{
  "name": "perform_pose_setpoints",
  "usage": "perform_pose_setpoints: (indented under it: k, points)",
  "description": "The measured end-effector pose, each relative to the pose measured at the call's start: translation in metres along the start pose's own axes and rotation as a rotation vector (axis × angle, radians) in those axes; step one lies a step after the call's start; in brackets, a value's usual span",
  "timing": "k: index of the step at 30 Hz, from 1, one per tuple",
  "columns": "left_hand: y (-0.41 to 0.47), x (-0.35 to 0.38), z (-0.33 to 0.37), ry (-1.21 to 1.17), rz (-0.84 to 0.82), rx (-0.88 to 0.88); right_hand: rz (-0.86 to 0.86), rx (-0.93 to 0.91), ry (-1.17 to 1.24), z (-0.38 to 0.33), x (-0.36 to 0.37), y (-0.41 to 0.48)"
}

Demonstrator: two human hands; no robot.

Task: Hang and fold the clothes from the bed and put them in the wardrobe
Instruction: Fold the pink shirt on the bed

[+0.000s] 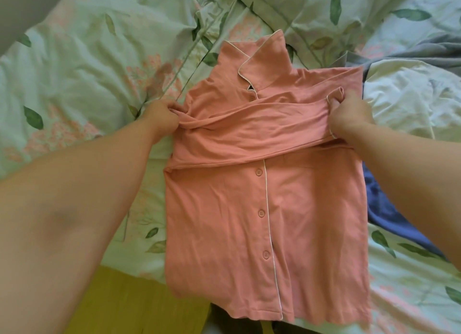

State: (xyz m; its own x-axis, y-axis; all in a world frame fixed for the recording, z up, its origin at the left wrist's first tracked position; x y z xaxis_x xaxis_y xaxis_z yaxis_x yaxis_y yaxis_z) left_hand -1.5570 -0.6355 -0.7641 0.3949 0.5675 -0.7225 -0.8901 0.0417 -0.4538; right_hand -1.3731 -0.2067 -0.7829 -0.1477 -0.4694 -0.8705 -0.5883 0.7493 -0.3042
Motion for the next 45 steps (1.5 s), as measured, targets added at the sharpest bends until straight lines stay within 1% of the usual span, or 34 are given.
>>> perform_pose_setpoints:
  k: [3,4,6,9,11,12,13,14,17,20,22,26,27,31,33,35,37,39,40,41,43,45]
  points:
    - [0.007,-0.002,-0.008,-0.304,-0.045,-0.318,0.002,0.015,0.0,0.002,0.004,0.001]
    - [0.009,-0.002,-0.007,-0.316,-0.051,-0.363,-0.003,0.018,0.003,0.003,0.007,0.002]
    - [0.017,-0.004,-0.006,-0.176,-0.075,-0.378,-0.018,0.019,0.006,0.005,0.012,0.002]
    - [0.028,-0.01,-0.003,0.118,-0.115,-0.352,-0.018,0.018,-0.005,0.006,0.018,0.004]
    - [0.039,-0.027,0.011,0.368,-0.067,-0.256,-0.012,0.018,-0.007,0.005,0.019,0.007]
    - [0.043,-0.033,0.024,0.492,-0.044,-0.178,-0.012,0.017,-0.002,0.005,0.02,0.008]
    - [0.05,-0.041,0.034,0.575,0.004,-0.119,-0.015,0.017,0.007,0.006,0.021,0.009]
    - [0.054,-0.047,0.041,0.595,0.043,-0.097,-0.02,0.018,0.022,0.007,0.022,0.01]
    - [0.059,-0.051,0.047,0.44,0.091,-0.122,-0.037,0.03,0.077,0.011,0.023,0.013]
    - [0.066,-0.039,0.034,0.228,0.048,-0.268,-0.064,0.034,0.121,0.013,0.023,0.017]
    - [0.068,-0.031,0.022,0.107,0.066,-0.361,-0.083,0.034,0.146,0.015,0.024,0.018]
    - [0.067,-0.013,0.008,0.171,0.025,-0.327,-0.104,0.024,0.156,0.015,0.024,0.02]
    - [0.066,-0.016,0.007,0.153,0.029,-0.324,-0.108,0.025,0.159,0.015,0.024,0.02]
    - [0.08,-0.028,-0.004,0.117,0.12,-0.306,-0.139,0.02,0.134,0.012,0.02,0.019]
    - [0.078,-0.025,-0.003,0.008,0.149,-0.31,-0.171,-0.011,0.069,0.005,0.017,0.02]
    - [0.072,-0.02,-0.001,-0.074,0.161,-0.341,-0.215,-0.084,-0.014,-0.008,0.009,0.021]
    - [0.069,-0.025,0.005,-0.124,0.187,-0.347,-0.168,-0.122,-0.096,-0.02,-0.011,0.029]
    - [0.069,-0.028,0.007,-0.163,0.199,-0.37,-0.056,-0.105,-0.121,-0.023,-0.038,0.037]
    - [0.068,-0.026,0.008,-0.175,0.181,-0.378,-0.008,-0.109,-0.168,-0.023,-0.047,0.04]
    - [0.065,-0.022,0.011,-0.172,0.153,-0.375,0.0,-0.125,-0.234,-0.024,-0.051,0.041]
    - [0.061,-0.016,0.014,-0.14,0.099,-0.334,-0.056,-0.163,-0.322,-0.022,-0.045,0.043]
    - [0.062,-0.012,0.015,-0.029,0.053,-0.249,-0.067,-0.162,-0.325,-0.02,-0.042,0.046]
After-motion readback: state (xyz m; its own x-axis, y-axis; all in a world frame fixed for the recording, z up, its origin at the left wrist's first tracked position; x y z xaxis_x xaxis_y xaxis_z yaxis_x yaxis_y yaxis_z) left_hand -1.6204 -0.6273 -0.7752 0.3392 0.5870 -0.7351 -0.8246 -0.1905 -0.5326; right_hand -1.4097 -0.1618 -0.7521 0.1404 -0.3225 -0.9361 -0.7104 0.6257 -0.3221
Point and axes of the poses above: each hand's wrist, its own y-axis towards the middle knuckle, its own x-axis out of the palm, z = x × y, the point moved 9 cm from there along y, towards the middle knuckle, and after that the axes turned 6 degrees about z, right-handed, at the moved point
